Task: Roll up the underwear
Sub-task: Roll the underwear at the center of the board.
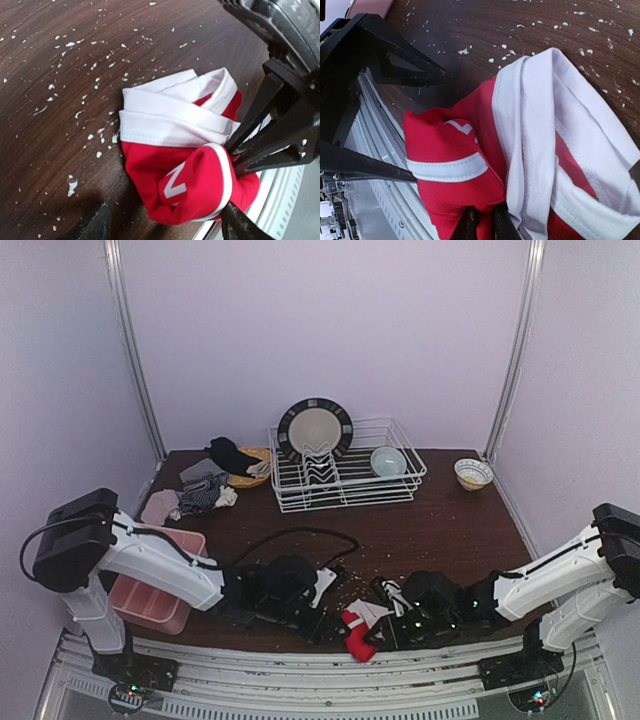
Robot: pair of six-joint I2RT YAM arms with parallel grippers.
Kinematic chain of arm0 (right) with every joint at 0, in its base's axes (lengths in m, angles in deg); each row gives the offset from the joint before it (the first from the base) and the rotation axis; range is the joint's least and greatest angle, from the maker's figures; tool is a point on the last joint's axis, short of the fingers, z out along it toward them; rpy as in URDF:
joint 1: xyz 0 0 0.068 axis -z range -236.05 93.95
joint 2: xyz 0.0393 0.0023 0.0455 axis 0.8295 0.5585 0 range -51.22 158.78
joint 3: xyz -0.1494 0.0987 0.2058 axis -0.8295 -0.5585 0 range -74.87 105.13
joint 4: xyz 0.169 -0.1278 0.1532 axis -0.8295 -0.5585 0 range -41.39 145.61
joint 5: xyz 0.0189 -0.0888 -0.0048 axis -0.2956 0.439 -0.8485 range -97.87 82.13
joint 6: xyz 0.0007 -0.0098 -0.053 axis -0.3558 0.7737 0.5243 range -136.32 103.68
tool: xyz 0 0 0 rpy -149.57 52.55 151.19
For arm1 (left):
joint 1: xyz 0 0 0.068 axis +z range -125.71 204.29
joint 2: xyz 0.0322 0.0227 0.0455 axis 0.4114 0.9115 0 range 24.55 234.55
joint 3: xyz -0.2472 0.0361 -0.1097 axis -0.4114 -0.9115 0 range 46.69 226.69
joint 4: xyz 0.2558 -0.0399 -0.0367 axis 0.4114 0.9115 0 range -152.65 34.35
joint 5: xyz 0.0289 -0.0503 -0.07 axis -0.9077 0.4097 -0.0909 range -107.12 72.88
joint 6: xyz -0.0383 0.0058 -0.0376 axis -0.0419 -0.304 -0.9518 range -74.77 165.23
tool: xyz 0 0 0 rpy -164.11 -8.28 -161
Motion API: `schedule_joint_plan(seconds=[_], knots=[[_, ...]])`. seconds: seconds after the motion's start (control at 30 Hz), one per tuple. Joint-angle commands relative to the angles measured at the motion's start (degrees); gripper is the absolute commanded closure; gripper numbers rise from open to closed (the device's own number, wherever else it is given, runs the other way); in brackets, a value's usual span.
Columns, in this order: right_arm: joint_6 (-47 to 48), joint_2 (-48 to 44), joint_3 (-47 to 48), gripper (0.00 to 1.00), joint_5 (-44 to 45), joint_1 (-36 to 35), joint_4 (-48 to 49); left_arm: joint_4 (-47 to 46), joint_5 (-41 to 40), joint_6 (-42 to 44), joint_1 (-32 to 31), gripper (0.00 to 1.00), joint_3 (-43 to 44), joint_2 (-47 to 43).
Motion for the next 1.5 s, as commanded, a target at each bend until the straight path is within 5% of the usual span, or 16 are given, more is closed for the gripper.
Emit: schedule_joint_plan(seconds=[0.0, 0.23, 0.43, 0.6, 0.7, 1.0, 1.47], knots=[[-0.20, 3.12, -2.38, 0.88, 3.59, 1.22, -9.47, -0.74, -0.28, -1.38, -0.26, 0.27, 3.43, 0.78], [0.03, 4.02, -1.97, 0.88, 3.57, 1.40, -9.37, 1.31, 3.19, -1.96, -0.26, 0.31, 6.66, 4.21], [1.59, 2.95, -0.97, 0.88, 3.99, 1.19, -11.23, 3.09, 5.01, -2.03, -0.26, 0.69, 8.39, 6.33], [3.80, -2.47, 2.48, 0.74, 8.70, -1.27, -18.46, 9.91, 2.88, -2.09, -0.26, 0.93, 12.05, 7.62], [4.94, -6.07, 4.52, 0.63, 13.37, -3.21, -23.52, 12.96, 1.44, -2.66, -0.26, 0.97, 13.45, 8.12], [10.26, -15.86, 7.09, 0.55, 27.93, -12.21, -28.22, 17.84, 2.06, -3.95, -0.26, 1.00, 16.90, 10.84], [11.36, 1.50, 14.16, 0.47, 27.92, -13.71, -22.90, 18.17, 4.59, -5.48, -0.26, 1.00, 18.63, 13.35]])
